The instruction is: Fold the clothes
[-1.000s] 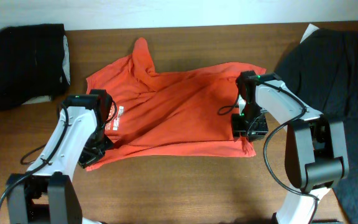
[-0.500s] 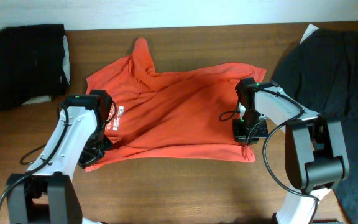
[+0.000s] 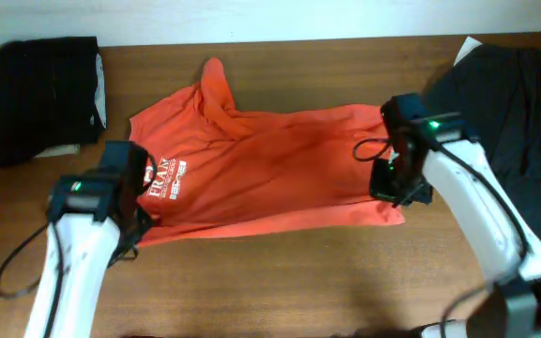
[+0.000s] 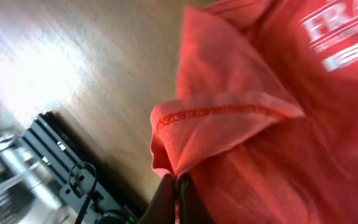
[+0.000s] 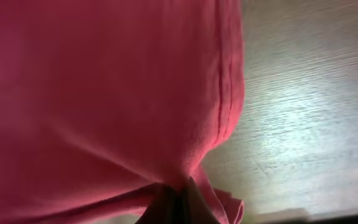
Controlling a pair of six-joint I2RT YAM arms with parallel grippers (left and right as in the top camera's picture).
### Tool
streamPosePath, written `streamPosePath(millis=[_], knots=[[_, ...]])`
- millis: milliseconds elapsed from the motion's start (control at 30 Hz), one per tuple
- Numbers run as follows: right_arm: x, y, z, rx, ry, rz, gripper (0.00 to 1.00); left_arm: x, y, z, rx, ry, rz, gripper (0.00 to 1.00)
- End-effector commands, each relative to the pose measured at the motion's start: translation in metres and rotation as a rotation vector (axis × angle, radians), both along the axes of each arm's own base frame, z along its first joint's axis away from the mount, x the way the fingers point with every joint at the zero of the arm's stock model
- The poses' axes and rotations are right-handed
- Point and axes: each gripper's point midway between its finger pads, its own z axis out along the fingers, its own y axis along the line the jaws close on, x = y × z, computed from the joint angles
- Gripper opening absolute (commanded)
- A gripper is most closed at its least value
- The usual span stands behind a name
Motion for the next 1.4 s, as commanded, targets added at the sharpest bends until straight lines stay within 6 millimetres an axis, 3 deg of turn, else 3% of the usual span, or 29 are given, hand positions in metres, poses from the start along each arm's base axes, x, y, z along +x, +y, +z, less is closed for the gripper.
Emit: streamPosePath(millis=[0,67,100,133,167,233,300,333,367,467,533,600,767,933,1033,1100,1333,1367], knots=[[-0.004,-0.005,0.055,0.003,-0.207,-0.045,0.04,-0.014,0.008,0.040,0.020,-0.196,0.003,0.01],[-0.013,-0.007,0.081,0.022,-0.306,-0.046,0.05,-0.024,0.009,0.057,0.013,-0.303,0.005,0.04],[-0.017,-0.008,0.088,0.027,-0.328,-0.047,0.04,-0.028,0.007,0.063,0.001,-0.338,0.004,0.15],[-0.020,-0.008,0.090,0.028,-0.331,-0.048,0.04,-0.030,0.000,0.062,-0.044,-0.346,-0.004,0.34],[-0.022,-0.008,0.089,0.027,-0.323,-0.051,0.04,-0.033,-0.003,0.060,-0.062,-0.332,-0.007,0.41],[-0.025,-0.009,0.085,0.023,-0.302,-0.054,0.04,-0.039,-0.003,0.057,-0.062,-0.295,-0.007,0.74],[-0.025,-0.009,0.085,0.023,-0.302,-0.054,0.04,-0.036,-0.003,0.050,-0.060,-0.255,-0.006,0.78],[-0.025,-0.009,0.085,0.023,-0.302,-0.054,0.04,-0.036,-0.007,0.039,-0.081,-0.210,-0.009,0.86],[-0.025,-0.009,0.085,0.023,-0.302,-0.053,0.04,-0.034,-0.022,0.020,-0.160,-0.143,-0.071,0.87],[-0.024,-0.009,0.085,0.024,-0.306,-0.053,0.04,-0.032,-0.062,-0.044,-0.382,0.029,-0.155,0.86],[-0.024,-0.009,0.086,0.024,-0.309,-0.053,0.05,-0.045,-0.066,-0.079,-0.411,0.154,-0.130,0.83],[-0.022,-0.008,0.086,0.026,-0.316,-0.054,0.05,-0.042,-0.067,-0.104,-0.418,0.196,-0.120,0.83],[-0.019,-0.008,0.084,0.025,-0.312,-0.053,0.05,-0.030,-0.097,-0.148,-0.502,0.272,-0.171,0.81],[-0.017,-0.008,0.075,0.018,-0.275,-0.052,0.05,-0.026,-0.104,-0.162,-0.490,0.293,-0.192,0.77],[-0.017,-0.008,0.075,0.017,-0.274,-0.052,0.05,-0.034,-0.078,-0.161,-0.348,0.339,-0.203,0.76],[-0.016,-0.008,0.075,0.014,-0.275,-0.053,0.05,-0.034,-0.079,-0.161,-0.355,0.335,-0.204,0.75],[-0.016,-0.008,0.075,0.014,-0.275,-0.053,0.05,-0.026,-0.088,-0.163,-0.398,0.302,-0.218,0.31],[-0.016,-0.008,0.075,0.013,-0.274,-0.053,0.05,-0.027,-0.086,-0.163,-0.389,0.305,-0.219,0.17]])
